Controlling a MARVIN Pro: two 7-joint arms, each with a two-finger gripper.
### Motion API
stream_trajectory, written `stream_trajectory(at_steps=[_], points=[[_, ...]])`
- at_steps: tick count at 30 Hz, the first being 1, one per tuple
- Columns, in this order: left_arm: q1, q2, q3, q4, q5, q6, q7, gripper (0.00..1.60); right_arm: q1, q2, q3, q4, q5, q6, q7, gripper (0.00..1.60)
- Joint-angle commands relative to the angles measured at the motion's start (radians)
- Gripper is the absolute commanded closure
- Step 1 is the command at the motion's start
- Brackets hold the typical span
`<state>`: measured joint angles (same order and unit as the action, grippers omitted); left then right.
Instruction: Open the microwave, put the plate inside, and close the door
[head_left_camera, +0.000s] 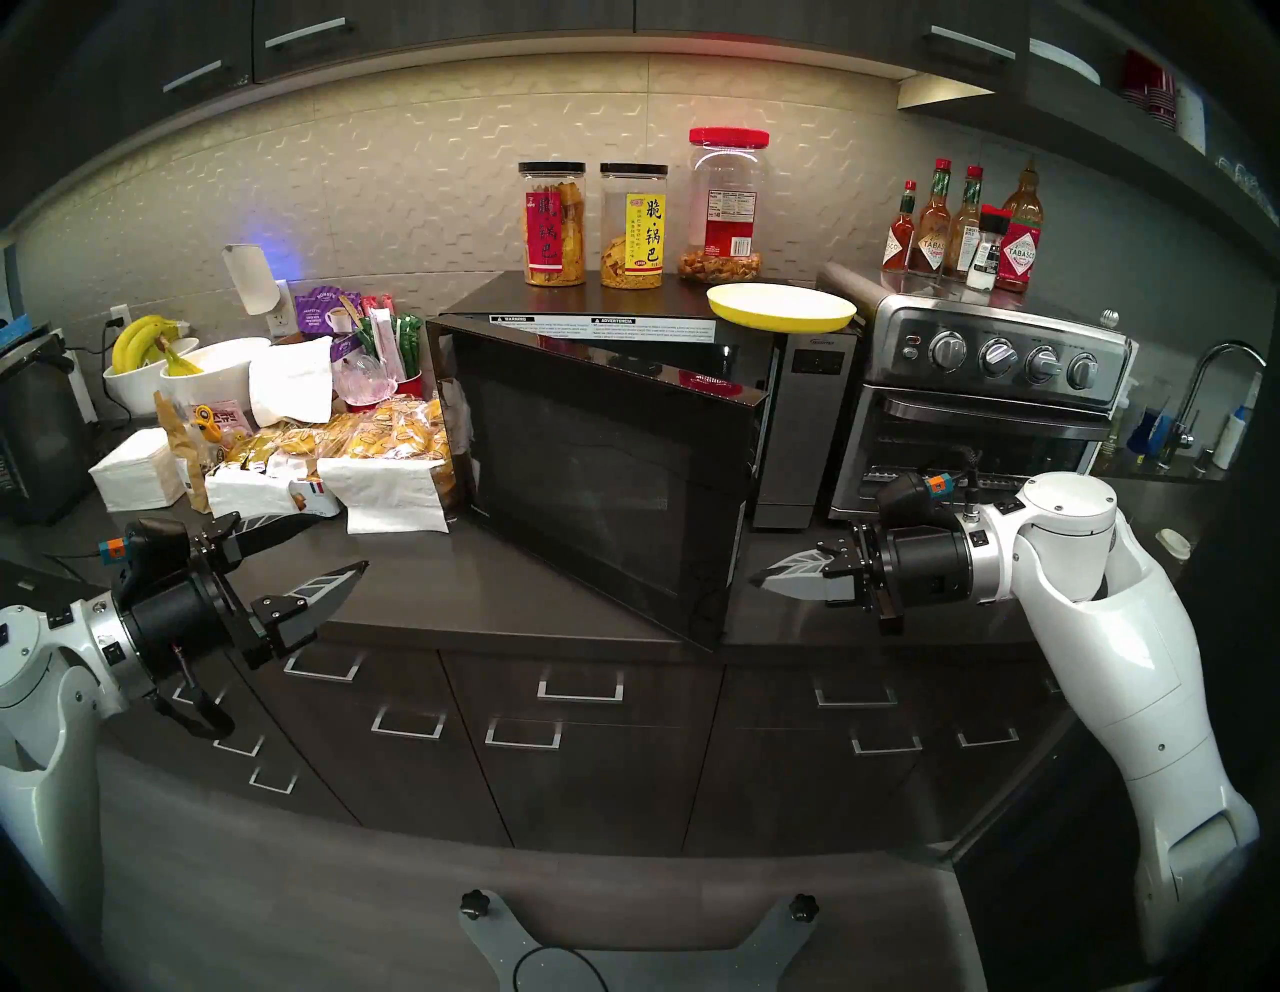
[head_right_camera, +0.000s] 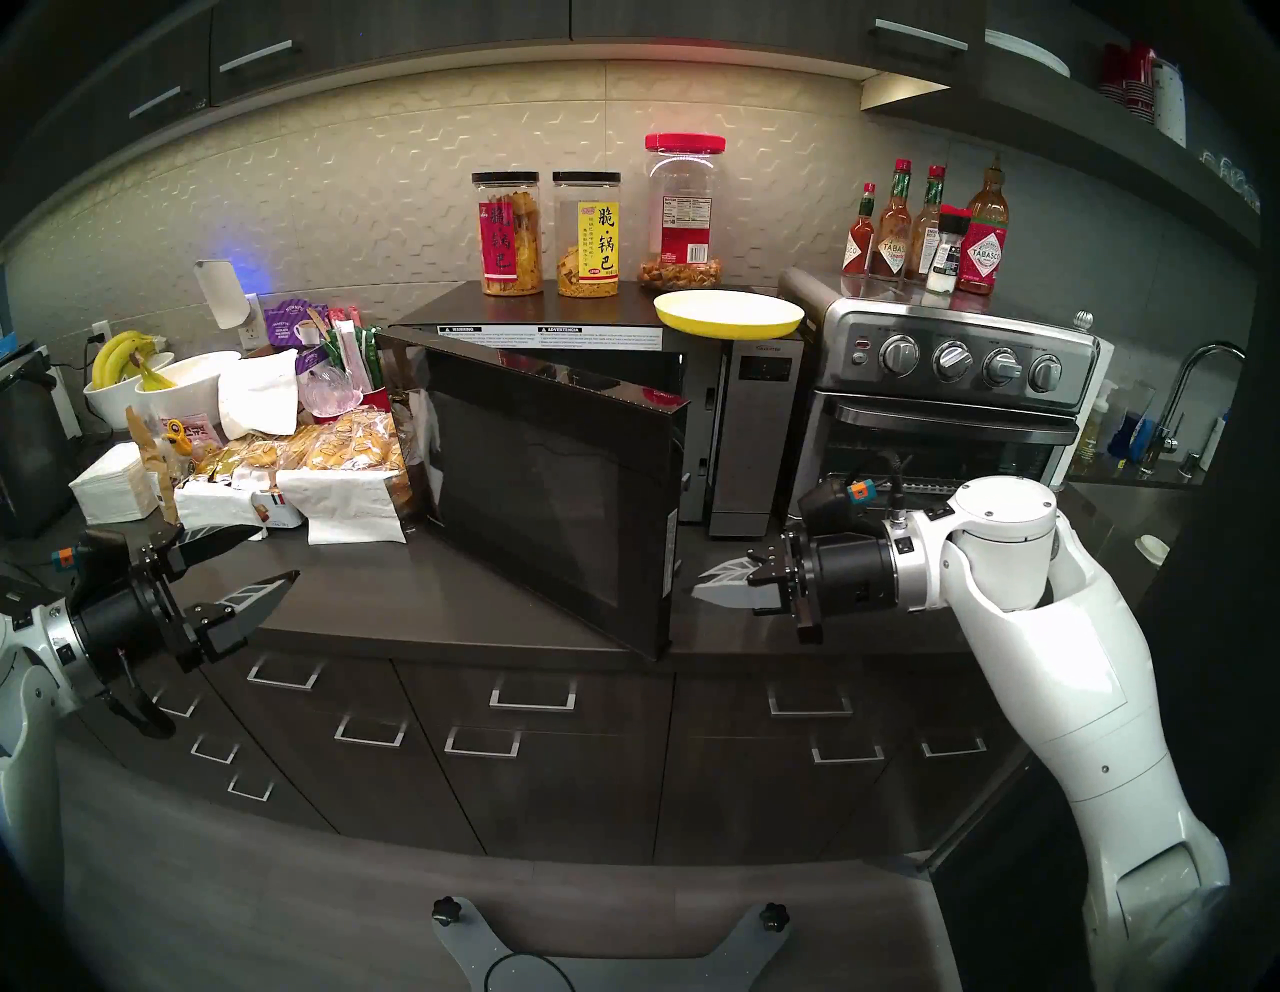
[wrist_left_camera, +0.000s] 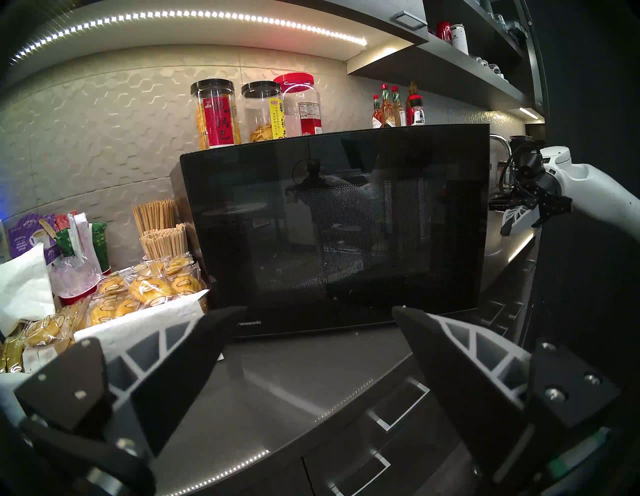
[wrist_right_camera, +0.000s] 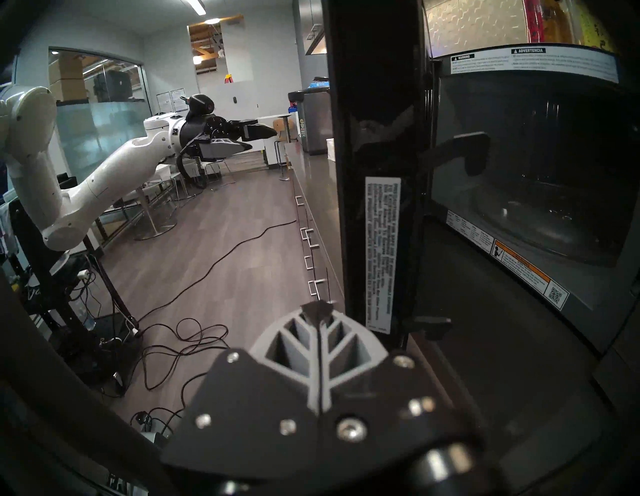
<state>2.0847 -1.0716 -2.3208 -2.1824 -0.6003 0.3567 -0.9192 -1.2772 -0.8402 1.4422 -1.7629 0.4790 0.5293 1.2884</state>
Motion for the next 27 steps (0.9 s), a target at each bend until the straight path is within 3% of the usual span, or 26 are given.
stream_trajectory(at_steps=[1, 17, 27], points=[[0.000, 0.003, -0.007, -0.007, -0.001, 0.003, -0.002, 0.00, 0.107, -0.039, -0.034, 0.050, -0.028, -0.021, -0.017, 1.60], [0.000, 0.002, -0.007, -0.007, -0.001, 0.003, -0.002, 0.00, 0.245, -0.055, -0.053, 0.203, -0.071, -0.034, 0.013, 1.60], [0.000, 0.002, -0.007, -0.007, -0.001, 0.003, -0.003, 0.00, 0.203, -0.097, -0.087, 0.147, -0.083, -0.031, 0.001, 1.60]])
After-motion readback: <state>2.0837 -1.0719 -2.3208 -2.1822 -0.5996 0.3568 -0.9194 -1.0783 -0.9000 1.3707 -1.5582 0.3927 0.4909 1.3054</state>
